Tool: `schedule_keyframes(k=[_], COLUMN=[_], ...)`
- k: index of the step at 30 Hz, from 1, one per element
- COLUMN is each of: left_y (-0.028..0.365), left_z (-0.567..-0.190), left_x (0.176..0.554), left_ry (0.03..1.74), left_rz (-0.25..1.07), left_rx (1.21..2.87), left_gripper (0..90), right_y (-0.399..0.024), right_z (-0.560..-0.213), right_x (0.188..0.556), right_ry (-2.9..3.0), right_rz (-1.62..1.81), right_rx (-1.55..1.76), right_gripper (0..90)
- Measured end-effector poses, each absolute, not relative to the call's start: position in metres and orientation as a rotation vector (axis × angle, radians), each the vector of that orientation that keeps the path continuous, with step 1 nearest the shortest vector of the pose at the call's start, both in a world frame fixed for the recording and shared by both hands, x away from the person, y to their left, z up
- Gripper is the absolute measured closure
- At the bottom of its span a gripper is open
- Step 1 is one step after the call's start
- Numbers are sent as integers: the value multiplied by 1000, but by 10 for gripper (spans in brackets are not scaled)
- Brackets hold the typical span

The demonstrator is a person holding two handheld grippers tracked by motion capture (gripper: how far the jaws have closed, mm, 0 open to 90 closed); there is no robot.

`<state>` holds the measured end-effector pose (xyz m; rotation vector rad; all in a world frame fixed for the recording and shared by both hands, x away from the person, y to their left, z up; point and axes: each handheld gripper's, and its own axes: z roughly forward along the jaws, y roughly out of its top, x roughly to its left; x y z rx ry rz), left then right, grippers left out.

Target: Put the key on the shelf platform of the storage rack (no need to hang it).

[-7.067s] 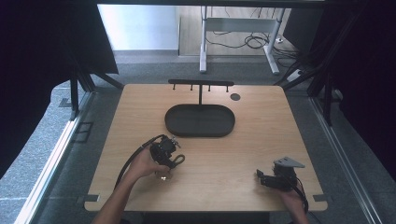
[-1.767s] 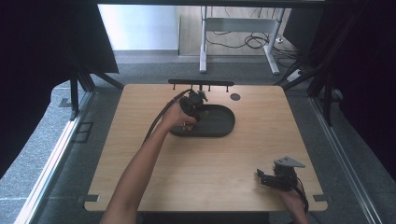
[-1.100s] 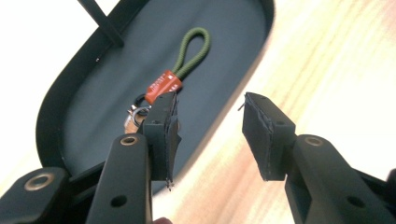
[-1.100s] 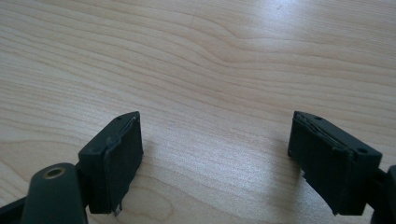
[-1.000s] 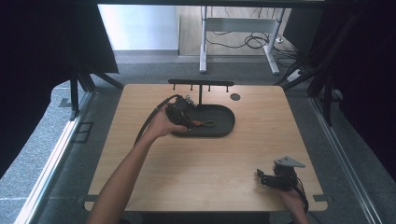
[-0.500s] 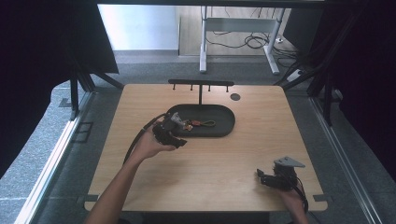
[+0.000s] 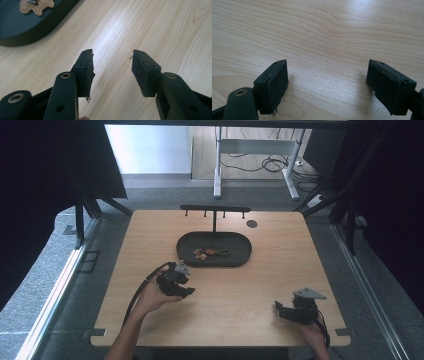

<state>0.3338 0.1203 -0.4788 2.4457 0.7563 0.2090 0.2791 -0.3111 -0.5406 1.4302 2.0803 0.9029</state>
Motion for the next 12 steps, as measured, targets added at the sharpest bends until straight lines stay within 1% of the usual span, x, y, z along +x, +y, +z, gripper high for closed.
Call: schedule_keyframes(k=[5,12], left_y=[120,128], left_z=[-486,-481], left_x=[330,327], left_ry=[752,753], left_rz=[200,196], left_rx=[2468,2425], left_gripper=[521,502], right_y=[-311,-310], right_z=[-541,-541], right_x=[279,281], right_ry=[2079,2076], right_rz=[901,898], right_rx=[1432,1434], right_gripper=[175,166])
